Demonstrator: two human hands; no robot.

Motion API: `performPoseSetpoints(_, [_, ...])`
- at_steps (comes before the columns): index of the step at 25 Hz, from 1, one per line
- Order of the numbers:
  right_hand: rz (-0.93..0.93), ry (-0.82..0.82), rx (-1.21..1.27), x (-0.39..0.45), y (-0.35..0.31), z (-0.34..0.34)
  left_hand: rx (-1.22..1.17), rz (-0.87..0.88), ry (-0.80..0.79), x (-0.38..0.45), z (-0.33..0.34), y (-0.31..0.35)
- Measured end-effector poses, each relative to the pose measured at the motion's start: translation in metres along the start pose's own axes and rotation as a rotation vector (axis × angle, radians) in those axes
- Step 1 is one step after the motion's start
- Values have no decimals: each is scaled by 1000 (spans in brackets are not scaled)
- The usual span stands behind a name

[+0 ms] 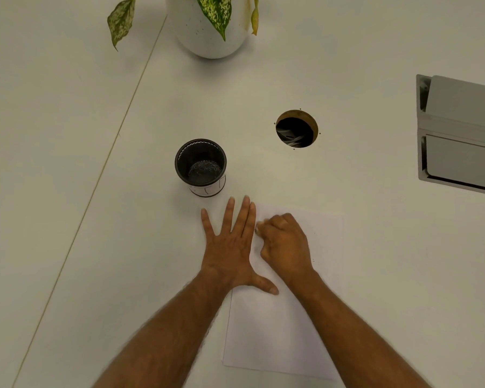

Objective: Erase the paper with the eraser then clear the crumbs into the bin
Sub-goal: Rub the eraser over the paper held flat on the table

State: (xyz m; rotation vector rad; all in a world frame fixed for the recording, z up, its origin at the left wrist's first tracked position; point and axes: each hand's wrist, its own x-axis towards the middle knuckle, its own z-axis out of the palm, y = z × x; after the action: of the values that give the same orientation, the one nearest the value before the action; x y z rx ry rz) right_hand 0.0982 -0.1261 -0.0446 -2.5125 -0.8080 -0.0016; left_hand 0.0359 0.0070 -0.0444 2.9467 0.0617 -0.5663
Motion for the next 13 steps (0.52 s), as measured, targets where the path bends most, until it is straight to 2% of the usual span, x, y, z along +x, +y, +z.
performPoseSetpoints(2, [17, 8, 10, 3, -1, 4, -1, 0, -5, 0, -1, 0])
performPoseSetpoints(6, [-163, -15, 64, -34, -9, -2, 36, -10, 11, 1, 3, 0])
performPoseSetpoints(8, [-190, -40, 63, -43, -8, -5, 52, -20, 21, 2, 6, -1])
performPoseSetpoints(10, [-180, -54, 38, -31, -4, -3, 40, -19, 17, 1, 5, -1])
performPoseSetpoints(13, [-59, -47, 10, 2, 0, -1, 10, -5, -9, 0, 1, 0])
